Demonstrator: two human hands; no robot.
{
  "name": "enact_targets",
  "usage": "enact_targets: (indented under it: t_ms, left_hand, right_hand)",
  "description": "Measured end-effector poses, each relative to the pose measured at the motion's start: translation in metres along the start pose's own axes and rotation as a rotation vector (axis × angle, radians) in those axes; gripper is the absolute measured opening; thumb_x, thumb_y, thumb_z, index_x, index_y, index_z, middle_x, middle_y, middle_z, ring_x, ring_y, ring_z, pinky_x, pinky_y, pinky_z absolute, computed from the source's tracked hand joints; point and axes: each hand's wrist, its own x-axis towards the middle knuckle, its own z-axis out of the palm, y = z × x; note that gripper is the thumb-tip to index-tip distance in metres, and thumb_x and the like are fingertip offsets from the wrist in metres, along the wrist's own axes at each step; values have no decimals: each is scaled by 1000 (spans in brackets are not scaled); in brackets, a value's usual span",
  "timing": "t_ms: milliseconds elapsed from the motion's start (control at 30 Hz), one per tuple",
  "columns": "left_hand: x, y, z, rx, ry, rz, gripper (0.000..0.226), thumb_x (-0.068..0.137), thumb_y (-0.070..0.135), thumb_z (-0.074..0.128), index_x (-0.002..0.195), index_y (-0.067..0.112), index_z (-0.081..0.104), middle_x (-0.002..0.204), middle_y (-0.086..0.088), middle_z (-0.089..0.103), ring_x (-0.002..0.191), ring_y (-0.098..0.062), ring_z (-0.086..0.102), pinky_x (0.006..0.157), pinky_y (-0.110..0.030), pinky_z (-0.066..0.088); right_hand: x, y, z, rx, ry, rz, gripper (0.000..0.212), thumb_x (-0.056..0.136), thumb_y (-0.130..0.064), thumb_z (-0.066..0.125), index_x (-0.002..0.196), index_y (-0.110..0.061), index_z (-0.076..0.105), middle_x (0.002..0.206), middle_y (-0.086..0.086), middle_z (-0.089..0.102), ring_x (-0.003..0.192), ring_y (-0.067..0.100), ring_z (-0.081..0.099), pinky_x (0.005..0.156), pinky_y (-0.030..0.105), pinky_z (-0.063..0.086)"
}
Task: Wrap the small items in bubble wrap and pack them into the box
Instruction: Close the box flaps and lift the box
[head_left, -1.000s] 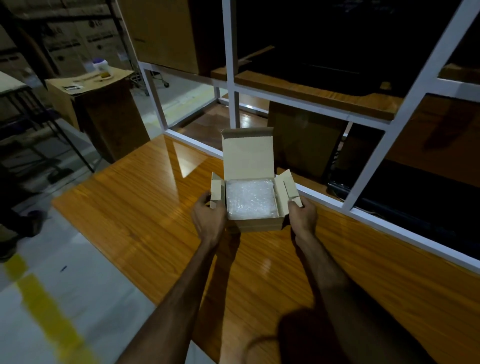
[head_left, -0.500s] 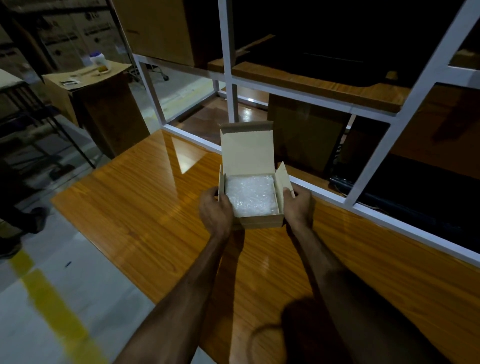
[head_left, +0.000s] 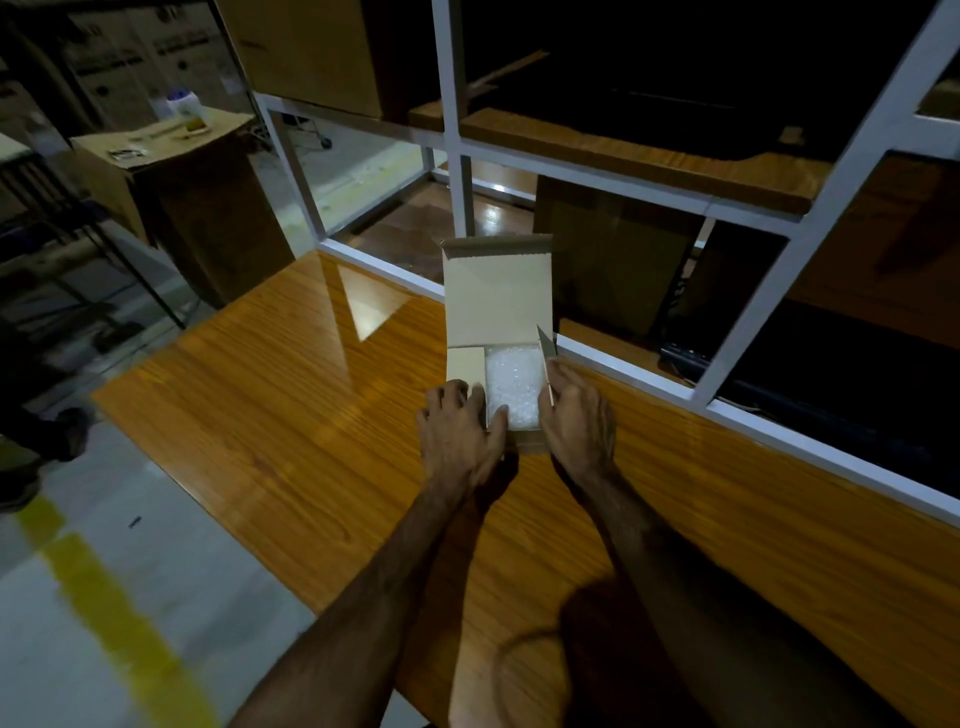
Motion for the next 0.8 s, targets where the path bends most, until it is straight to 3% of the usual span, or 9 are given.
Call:
enact_targets:
  t_ms: [100,267,433,567,667,800]
  left_hand:
    - [2,1,-4,82,-41,15,64,102,66,36,139,19,59,138,-11,54,129,-30,44,101,-48,42]
    - [2,9,-5,120,-43,-41,68,98,71,40,134,18,63,135,-11,58,126,-31,48,93,-47,45]
    - [7,17,-5,92,-63,-108,70,92,76,49,127,18,67,132,-9,59,126,-29,48,93,-47,47]
    - [1,11,-3,61,-38,-73,70,94,73,46,135,19,63,137,-9,59,129,-28,47,98,-49,45]
    - [-3,12,-3,38,-15,-64,73,96,73,40,137,17,61,139,-9,59,131,-28,47,102,-49,44]
    - [-6,28,-2,78,-48,-122,86,96,79,32,146,12,52,147,-14,54,136,-31,47,112,-51,40]
  right_hand:
    - [-1,2,1,14,-36,-9,47,106,-25,59,150,-9,56,151,9,60,129,27,63,98,33,52]
    - [-4,11,10,101,-245,-34,62,108,-50,50,157,-12,47,166,4,42,154,23,35,123,45,35]
    - [-2,22,15,27,-316,-108,51,114,-39,37,159,-17,44,171,-1,33,160,21,23,126,57,29]
    - [5,25,13,-14,-367,-118,51,112,-41,43,157,-20,48,171,-7,32,161,20,19,127,61,21]
    - [11,29,11,-38,-404,-141,50,110,-42,47,156,-22,50,170,-9,32,161,18,19,128,58,23]
    - [19,35,8,-12,-449,-173,46,111,-28,51,156,-22,50,170,-9,34,160,20,20,127,45,24]
